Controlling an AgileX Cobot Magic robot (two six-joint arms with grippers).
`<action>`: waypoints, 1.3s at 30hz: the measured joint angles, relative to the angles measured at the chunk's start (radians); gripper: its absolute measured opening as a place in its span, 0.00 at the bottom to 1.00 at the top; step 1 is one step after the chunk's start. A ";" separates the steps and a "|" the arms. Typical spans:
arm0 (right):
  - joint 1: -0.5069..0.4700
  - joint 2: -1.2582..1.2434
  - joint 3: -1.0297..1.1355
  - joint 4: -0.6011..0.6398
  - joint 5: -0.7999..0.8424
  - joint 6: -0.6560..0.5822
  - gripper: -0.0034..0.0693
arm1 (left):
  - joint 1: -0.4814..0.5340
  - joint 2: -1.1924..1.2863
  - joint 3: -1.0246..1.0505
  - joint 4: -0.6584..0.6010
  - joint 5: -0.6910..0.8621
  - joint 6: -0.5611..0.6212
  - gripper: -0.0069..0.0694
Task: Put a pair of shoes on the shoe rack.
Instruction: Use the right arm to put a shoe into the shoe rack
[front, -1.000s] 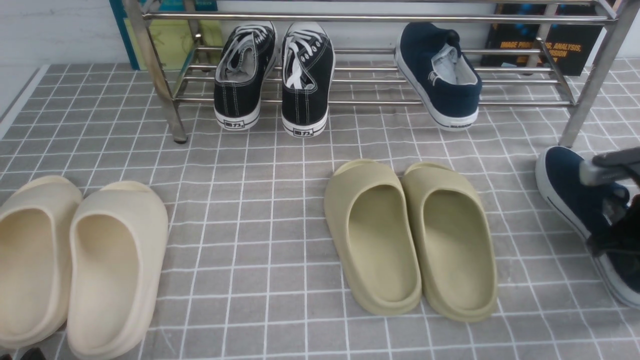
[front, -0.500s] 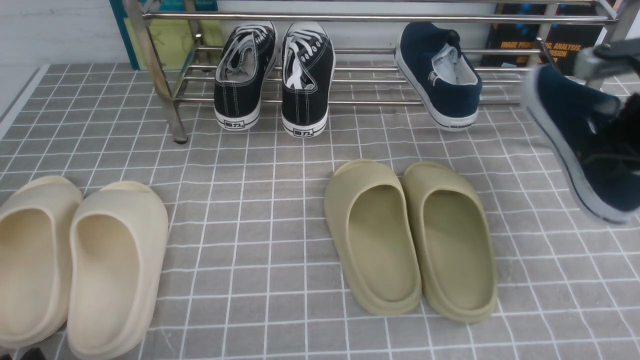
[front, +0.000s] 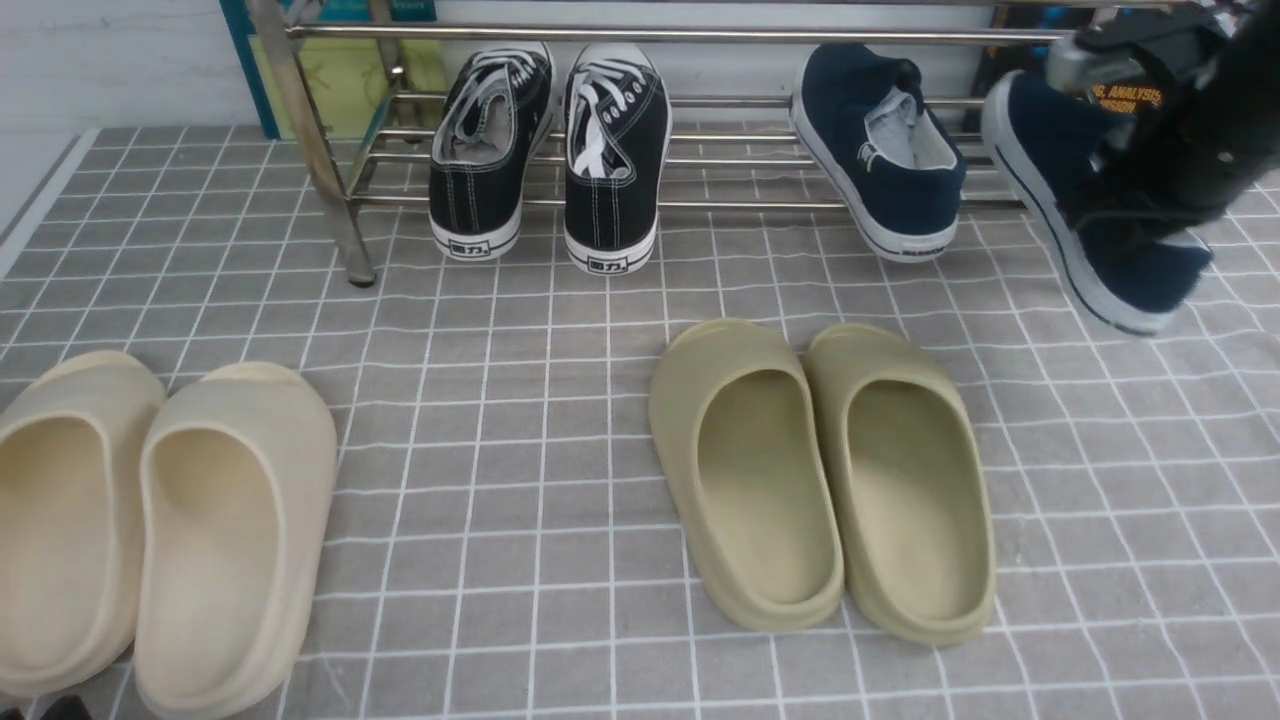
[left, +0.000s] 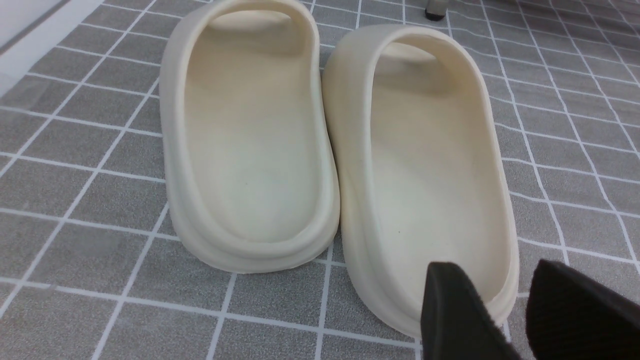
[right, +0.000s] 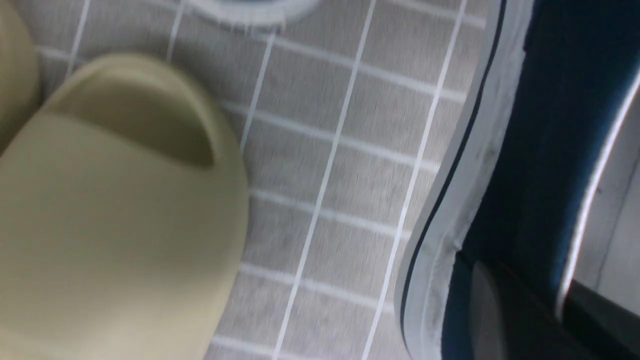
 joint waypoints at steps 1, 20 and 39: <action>0.000 0.025 -0.032 -0.001 0.005 0.000 0.10 | 0.000 0.000 0.000 0.000 0.000 0.000 0.40; 0.009 0.266 -0.342 0.042 0.016 -0.171 0.10 | 0.000 0.000 0.000 0.000 0.000 0.000 0.40; 0.012 0.268 -0.436 0.069 0.115 -0.235 0.10 | 0.000 0.000 0.000 0.000 0.000 0.000 0.40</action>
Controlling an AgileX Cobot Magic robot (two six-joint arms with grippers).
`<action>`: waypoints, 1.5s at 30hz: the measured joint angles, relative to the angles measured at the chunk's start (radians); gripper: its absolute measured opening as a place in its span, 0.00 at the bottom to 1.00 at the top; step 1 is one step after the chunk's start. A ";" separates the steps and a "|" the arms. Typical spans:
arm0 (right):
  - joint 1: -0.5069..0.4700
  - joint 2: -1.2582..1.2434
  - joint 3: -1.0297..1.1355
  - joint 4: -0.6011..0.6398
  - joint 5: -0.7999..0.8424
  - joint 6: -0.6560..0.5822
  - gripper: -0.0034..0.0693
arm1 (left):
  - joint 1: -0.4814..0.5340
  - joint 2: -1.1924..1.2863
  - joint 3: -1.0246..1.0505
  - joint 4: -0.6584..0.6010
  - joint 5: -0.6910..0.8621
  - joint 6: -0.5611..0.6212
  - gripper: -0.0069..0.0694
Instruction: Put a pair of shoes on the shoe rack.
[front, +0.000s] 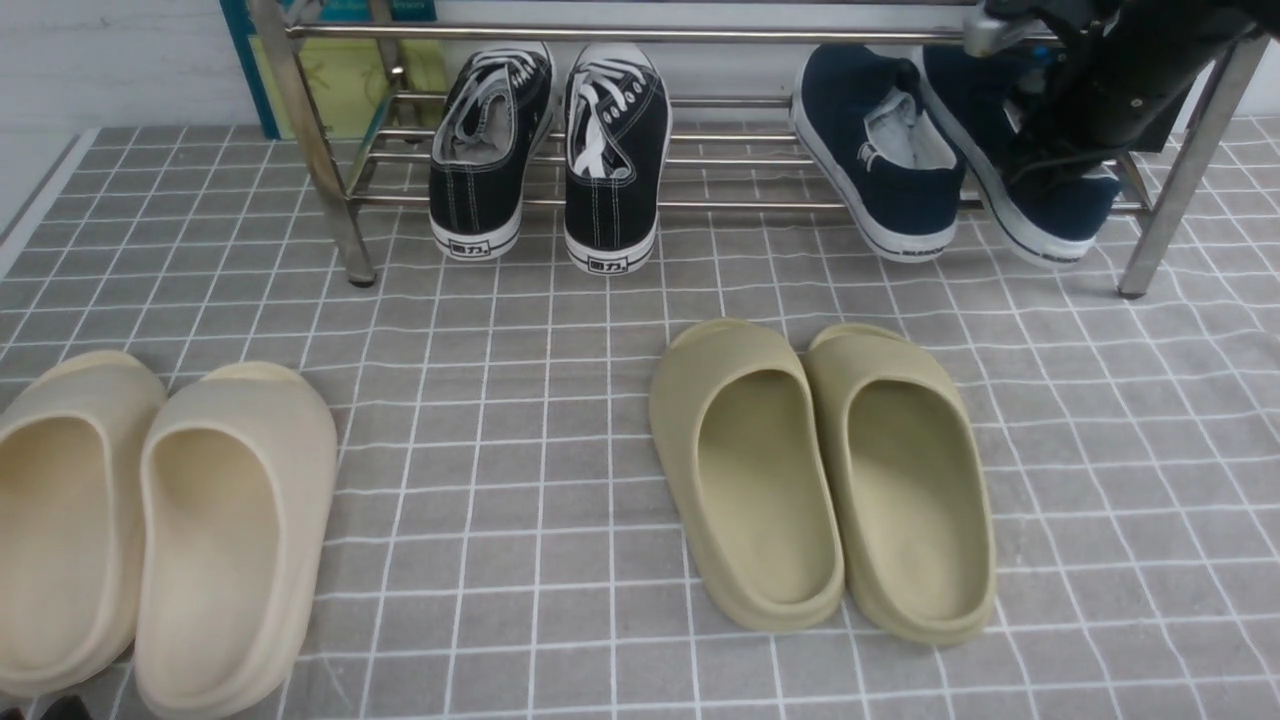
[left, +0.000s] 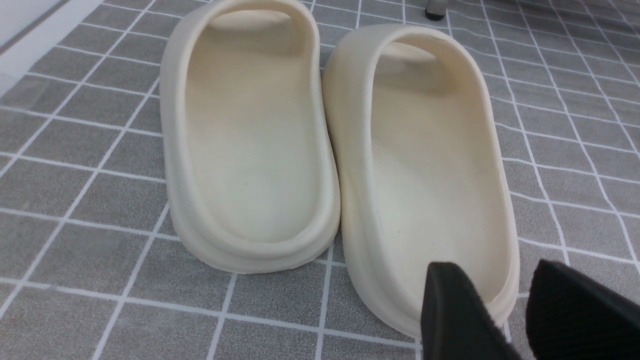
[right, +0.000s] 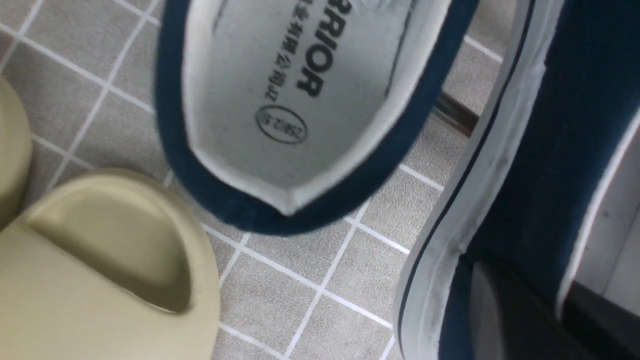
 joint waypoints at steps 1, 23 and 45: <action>0.001 0.001 -0.002 0.004 -0.003 0.000 0.10 | 0.000 0.000 0.000 0.000 0.000 0.000 0.40; 0.008 0.017 -0.009 0.023 -0.098 0.121 0.60 | 0.000 0.000 0.000 0.000 0.000 0.000 0.40; 0.007 -0.903 0.572 0.146 0.095 0.157 0.04 | 0.000 0.000 0.000 0.000 0.000 0.000 0.40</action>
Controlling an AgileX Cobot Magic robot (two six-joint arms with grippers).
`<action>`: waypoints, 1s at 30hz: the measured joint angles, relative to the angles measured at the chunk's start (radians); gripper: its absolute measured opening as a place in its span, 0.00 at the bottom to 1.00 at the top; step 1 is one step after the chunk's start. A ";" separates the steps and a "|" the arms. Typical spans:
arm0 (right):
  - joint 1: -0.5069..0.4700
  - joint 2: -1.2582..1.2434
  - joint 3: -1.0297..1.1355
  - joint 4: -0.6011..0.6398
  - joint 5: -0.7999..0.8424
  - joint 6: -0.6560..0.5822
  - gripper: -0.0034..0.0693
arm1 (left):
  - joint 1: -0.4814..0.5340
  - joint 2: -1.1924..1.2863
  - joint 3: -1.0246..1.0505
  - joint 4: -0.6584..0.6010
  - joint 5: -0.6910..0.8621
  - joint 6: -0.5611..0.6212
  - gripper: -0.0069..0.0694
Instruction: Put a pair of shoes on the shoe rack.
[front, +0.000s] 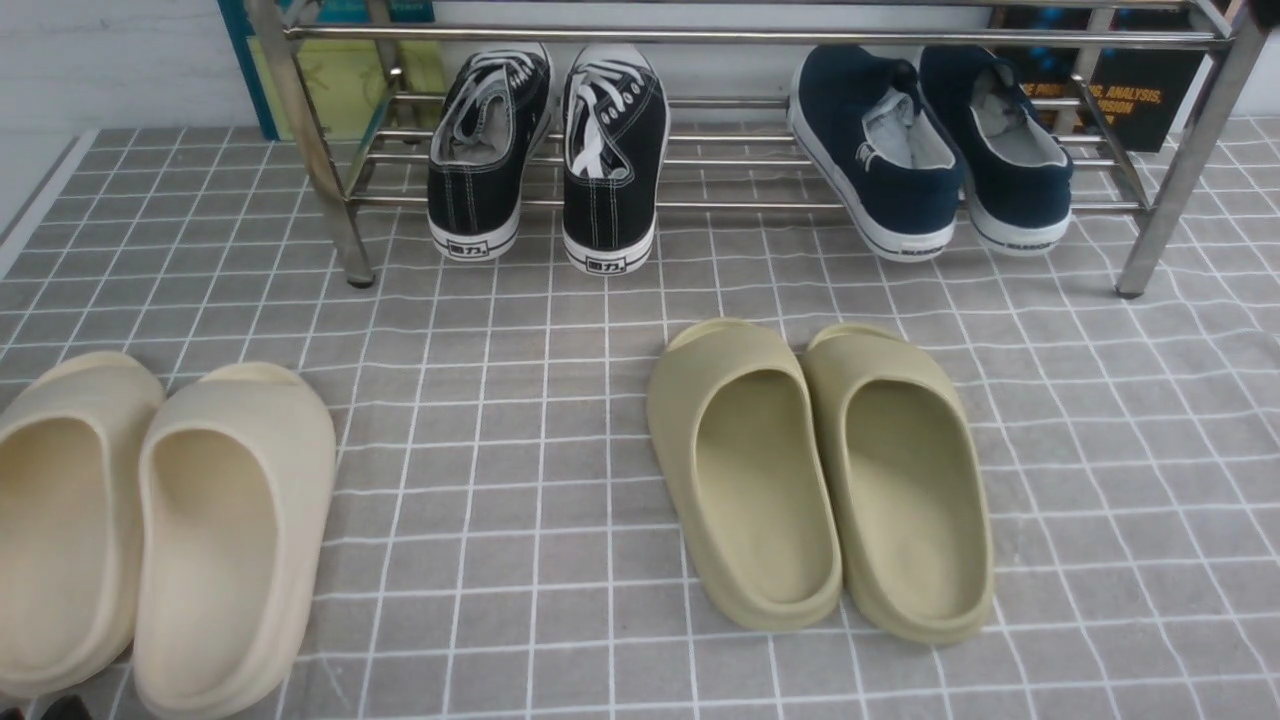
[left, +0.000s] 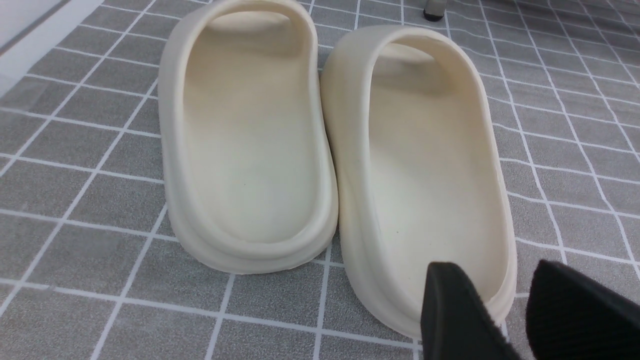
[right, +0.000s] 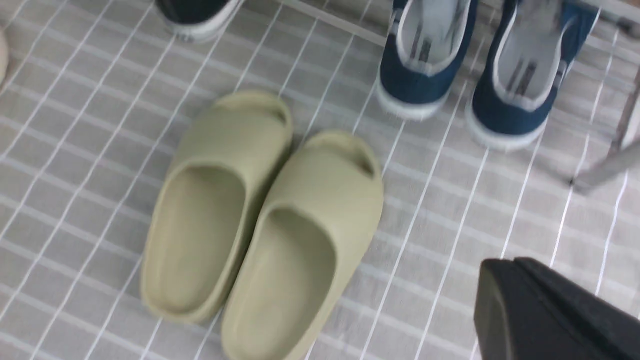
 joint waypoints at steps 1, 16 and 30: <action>0.000 -0.011 0.014 0.000 -0.006 0.000 0.04 | 0.000 0.000 0.000 0.000 0.000 0.000 0.40; 0.000 -0.727 0.707 0.044 -0.476 0.000 0.05 | 0.000 0.000 0.000 0.000 0.000 0.000 0.40; 0.000 -0.894 0.807 0.050 -0.354 0.000 0.05 | 0.000 0.000 0.000 0.000 0.000 0.000 0.40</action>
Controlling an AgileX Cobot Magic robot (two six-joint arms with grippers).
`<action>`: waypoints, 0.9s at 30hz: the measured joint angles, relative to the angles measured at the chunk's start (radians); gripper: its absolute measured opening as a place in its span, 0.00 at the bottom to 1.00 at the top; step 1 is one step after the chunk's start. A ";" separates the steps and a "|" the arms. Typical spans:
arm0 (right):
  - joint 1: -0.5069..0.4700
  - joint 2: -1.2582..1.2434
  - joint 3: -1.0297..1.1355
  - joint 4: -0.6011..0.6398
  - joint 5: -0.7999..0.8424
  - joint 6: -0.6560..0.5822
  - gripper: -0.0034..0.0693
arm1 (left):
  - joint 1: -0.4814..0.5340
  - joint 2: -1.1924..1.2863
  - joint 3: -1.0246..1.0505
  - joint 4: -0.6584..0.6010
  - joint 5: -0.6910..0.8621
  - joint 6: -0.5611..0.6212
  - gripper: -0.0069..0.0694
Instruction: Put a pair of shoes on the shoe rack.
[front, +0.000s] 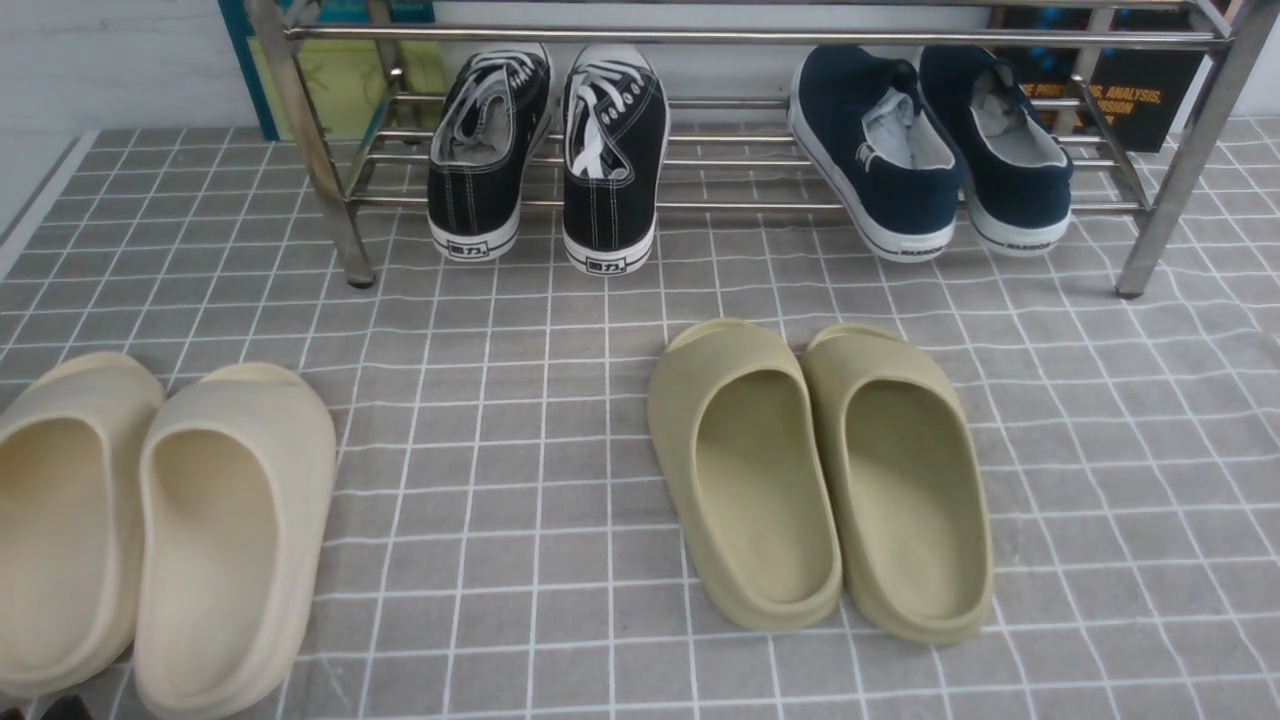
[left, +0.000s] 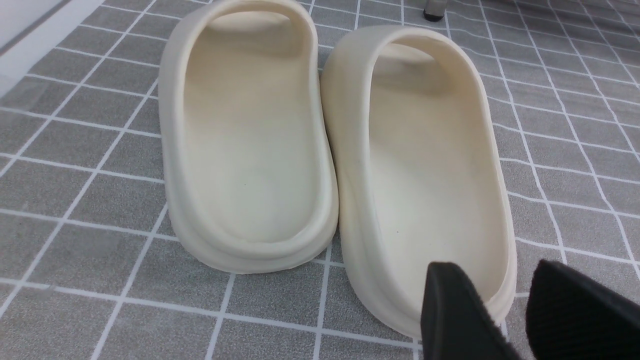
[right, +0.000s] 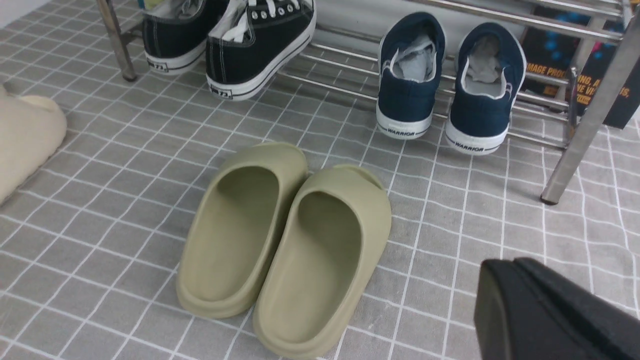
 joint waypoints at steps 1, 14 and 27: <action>0.000 0.000 0.001 -0.007 0.002 0.000 0.05 | 0.000 0.000 0.000 0.000 0.000 0.000 0.40; -0.006 -0.164 0.386 -0.189 -0.442 0.208 0.05 | 0.000 0.000 0.000 0.000 0.000 0.000 0.40; -0.168 -0.439 0.855 -0.480 -0.549 0.563 0.05 | 0.000 -0.001 0.000 0.000 0.000 0.000 0.40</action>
